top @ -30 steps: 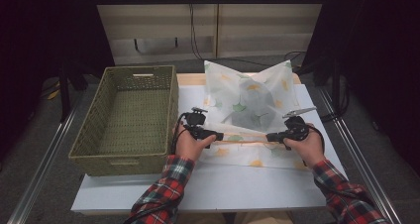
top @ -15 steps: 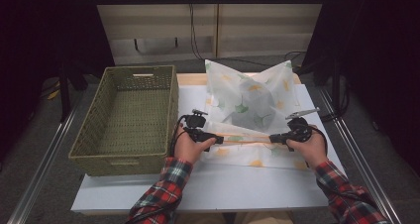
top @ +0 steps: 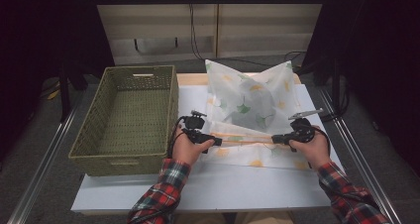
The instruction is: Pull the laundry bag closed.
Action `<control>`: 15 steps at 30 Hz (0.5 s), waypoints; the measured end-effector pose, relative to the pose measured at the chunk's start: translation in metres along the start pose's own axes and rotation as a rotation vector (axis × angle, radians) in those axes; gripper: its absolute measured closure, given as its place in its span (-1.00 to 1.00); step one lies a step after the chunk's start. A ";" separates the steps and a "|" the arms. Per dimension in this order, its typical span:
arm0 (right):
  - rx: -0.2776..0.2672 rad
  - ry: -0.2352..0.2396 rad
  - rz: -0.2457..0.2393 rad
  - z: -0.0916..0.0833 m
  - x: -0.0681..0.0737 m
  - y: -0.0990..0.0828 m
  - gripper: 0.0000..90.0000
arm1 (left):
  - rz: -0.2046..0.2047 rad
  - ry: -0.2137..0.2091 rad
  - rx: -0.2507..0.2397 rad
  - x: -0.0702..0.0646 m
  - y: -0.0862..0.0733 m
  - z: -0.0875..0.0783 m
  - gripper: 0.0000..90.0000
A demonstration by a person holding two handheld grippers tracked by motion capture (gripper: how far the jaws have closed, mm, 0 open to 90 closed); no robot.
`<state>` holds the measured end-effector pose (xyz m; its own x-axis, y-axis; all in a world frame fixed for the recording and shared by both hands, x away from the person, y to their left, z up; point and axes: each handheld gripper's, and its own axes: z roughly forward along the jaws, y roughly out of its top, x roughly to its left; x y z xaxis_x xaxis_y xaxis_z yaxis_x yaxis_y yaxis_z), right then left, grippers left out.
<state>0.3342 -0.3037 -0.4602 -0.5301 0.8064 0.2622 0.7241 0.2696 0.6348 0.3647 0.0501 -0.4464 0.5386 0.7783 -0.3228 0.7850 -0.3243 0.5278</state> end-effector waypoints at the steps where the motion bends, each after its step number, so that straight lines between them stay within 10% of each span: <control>1: 0.002 0.007 0.001 -0.001 0.000 0.000 1.00 | -0.006 -0.004 0.000 0.000 0.000 0.000 -0.75; 15: -0.014 -0.004 0.009 -0.004 -0.005 0.000 0.99 | 0.013 -0.014 0.036 -0.001 -0.004 0.004 -0.65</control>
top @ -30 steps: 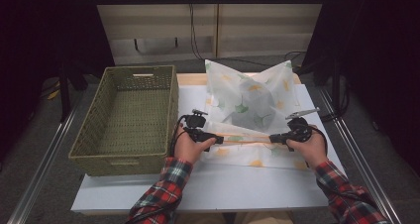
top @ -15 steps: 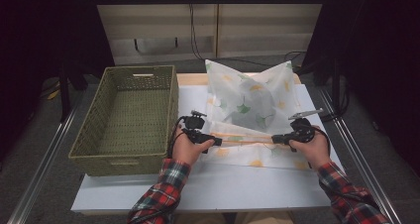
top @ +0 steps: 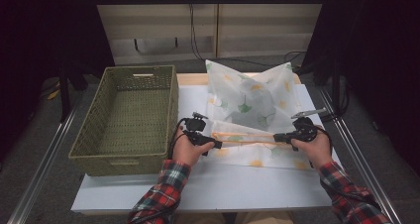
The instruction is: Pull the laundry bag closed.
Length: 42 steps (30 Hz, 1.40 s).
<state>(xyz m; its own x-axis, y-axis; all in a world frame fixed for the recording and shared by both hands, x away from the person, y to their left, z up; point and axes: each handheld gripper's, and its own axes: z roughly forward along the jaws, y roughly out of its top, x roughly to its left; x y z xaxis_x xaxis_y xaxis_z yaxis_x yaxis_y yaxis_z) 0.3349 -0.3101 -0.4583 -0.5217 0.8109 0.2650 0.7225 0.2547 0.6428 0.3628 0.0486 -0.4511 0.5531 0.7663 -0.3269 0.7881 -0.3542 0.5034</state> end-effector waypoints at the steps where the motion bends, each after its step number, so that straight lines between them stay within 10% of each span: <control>1: 0.000 0.002 0.002 0.000 0.000 0.000 0.99 | -0.002 -0.001 0.000 0.000 0.000 0.000 -0.63; 22: -0.005 -0.003 0.003 -0.001 -0.002 0.001 0.99 | -0.010 -0.017 0.014 0.004 -0.003 -0.001 -0.27; 42: -0.003 0.012 -0.004 -0.001 0.002 0.002 0.98 | -0.049 -0.059 0.045 -0.001 0.000 -0.013 0.90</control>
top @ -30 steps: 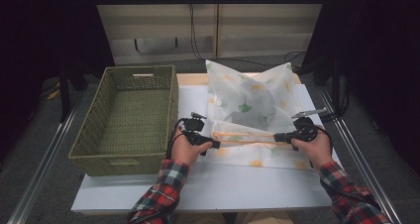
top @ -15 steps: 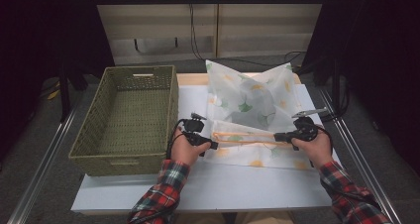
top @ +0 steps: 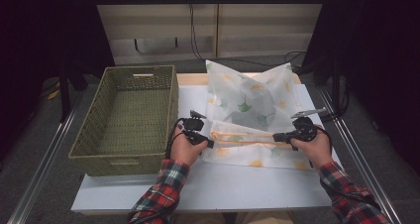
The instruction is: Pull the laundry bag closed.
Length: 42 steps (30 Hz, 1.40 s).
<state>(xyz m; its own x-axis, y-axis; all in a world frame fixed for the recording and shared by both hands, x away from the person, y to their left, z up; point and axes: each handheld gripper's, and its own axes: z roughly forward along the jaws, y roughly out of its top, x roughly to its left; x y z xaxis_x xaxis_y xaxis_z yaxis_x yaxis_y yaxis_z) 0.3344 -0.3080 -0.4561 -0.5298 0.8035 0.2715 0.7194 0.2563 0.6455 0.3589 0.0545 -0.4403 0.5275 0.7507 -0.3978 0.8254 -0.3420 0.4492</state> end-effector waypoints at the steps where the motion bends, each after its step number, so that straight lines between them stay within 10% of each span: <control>1: 0.001 -0.001 -0.005 0.000 0.000 0.000 0.98 | 0.005 -0.003 0.009 0.000 0.000 -0.001 0.93; 12: 0.017 -0.001 -0.017 0.003 0.006 0.001 0.76 | -0.009 -0.015 -0.004 -0.004 0.000 -0.003 0.96; 29: -0.040 0.016 -0.045 0.011 0.027 0.020 -0.40 | -0.006 -0.017 0.004 -0.006 -0.004 -0.004 0.97; 42: -0.036 0.044 -0.064 0.023 0.048 0.031 -0.57 | -0.034 -0.020 -0.002 -0.006 -0.009 -0.006 0.97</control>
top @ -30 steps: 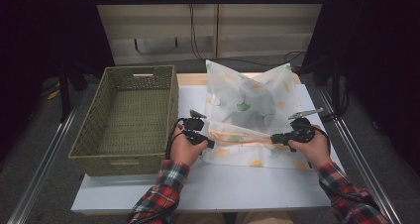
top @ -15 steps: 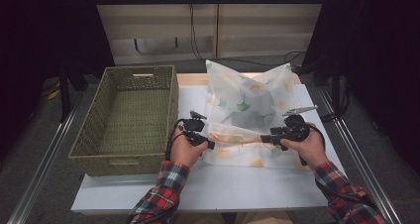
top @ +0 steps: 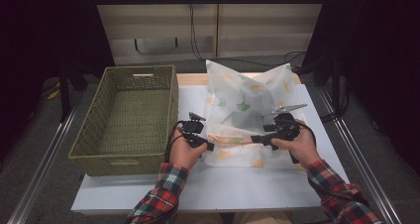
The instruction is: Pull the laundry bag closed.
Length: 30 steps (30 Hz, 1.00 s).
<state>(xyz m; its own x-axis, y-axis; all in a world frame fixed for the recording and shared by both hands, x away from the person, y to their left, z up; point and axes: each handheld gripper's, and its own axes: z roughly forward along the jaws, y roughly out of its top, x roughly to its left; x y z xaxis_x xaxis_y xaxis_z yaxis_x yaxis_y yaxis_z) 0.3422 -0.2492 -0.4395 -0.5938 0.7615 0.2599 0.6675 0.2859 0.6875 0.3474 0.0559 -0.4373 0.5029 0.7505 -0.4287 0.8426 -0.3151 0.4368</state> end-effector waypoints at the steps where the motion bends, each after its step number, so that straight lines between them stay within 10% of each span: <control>1: -0.001 0.006 0.000 0.001 0.001 0.000 -0.58 | 0.015 -0.002 0.011 0.001 0.000 -0.001 0.97; 30: 0.011 0.140 -0.043 0.027 0.037 0.020 -0.48 | -0.014 -0.006 -0.013 0.000 -0.011 0.002 0.97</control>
<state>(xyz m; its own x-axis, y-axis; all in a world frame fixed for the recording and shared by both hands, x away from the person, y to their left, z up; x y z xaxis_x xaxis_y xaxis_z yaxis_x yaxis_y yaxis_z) 0.3461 -0.1996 -0.4342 -0.6786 0.6599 0.3226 0.6443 0.3240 0.6927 0.3387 0.0586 -0.4435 0.4919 0.7516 -0.4393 0.8471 -0.2969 0.4407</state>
